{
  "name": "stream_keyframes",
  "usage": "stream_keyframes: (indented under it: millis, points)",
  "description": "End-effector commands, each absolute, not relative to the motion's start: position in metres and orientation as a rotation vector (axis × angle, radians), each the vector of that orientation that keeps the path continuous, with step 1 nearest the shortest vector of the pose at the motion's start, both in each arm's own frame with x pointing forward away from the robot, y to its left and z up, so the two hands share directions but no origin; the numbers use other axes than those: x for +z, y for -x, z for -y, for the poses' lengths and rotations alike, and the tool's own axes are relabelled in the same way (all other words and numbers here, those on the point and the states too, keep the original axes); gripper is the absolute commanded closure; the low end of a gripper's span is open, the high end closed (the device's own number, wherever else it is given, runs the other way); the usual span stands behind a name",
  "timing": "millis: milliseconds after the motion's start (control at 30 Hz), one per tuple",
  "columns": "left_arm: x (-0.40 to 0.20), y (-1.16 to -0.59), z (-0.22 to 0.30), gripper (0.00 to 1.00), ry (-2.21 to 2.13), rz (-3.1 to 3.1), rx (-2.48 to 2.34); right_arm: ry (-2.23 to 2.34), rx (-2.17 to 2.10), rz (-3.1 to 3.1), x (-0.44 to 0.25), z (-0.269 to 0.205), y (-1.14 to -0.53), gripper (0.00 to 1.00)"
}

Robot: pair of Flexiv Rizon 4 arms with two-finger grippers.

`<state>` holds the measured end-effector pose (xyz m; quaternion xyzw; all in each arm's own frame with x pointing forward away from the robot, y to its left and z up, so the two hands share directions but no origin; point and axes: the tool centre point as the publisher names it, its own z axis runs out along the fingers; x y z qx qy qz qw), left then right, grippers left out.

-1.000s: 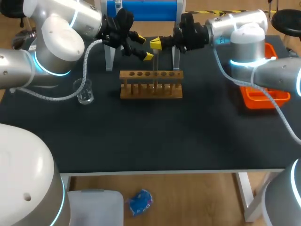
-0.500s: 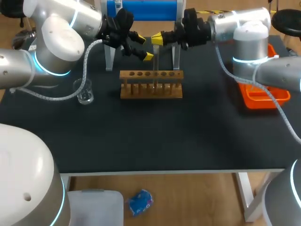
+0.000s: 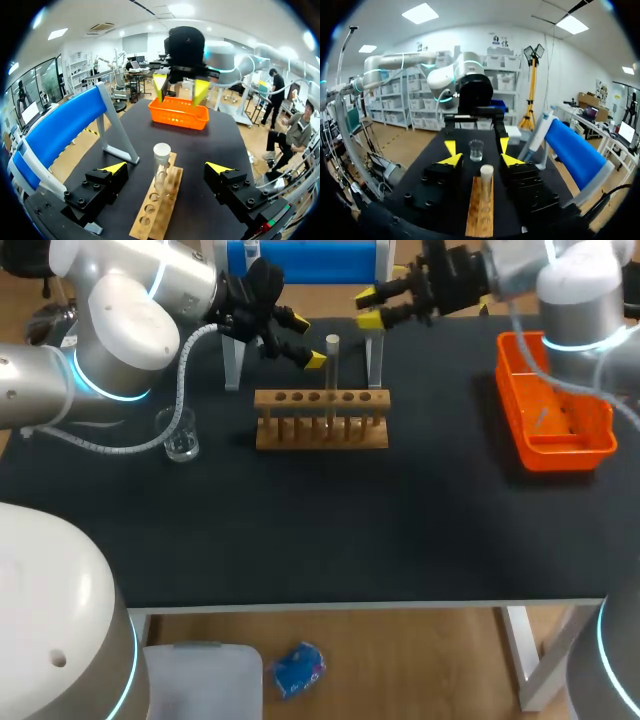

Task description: Invert the test tube, pick up the pipette, mount the tip to pipette, aspirate from beaker and dispense into the tube, eject the tip, return the pipette, and cap with the stopper.

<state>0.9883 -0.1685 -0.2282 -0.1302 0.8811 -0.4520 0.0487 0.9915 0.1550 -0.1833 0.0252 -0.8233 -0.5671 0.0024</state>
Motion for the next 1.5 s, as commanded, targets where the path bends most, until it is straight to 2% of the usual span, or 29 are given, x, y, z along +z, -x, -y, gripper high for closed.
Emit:
stream_keyframes:
  millis: [33, 367, 1267, 1500]
  points:
    - [-0.220, -0.982, 0.166, 0.00, 0.434, -2.676, -1.368, 0.083, -1.565, 2.857, -0.176, -0.121, -0.949, 0.00]
    - [-0.198, -0.951, 0.133, 0.00, 0.726, -2.552, -1.257, 0.269, -1.508, 2.966, -0.188, -0.071, -0.912, 0.00]
    - [-0.195, -0.944, 0.123, 0.00, 0.797, -2.534, -1.243, 0.269, -1.508, 2.966, -0.188, -0.071, -0.912, 0.00]
    - [-0.201, -0.943, 0.093, 0.00, 0.953, -2.397, -1.267, 0.320, -1.561, 2.930, -0.199, -0.057, -0.905, 0.00]
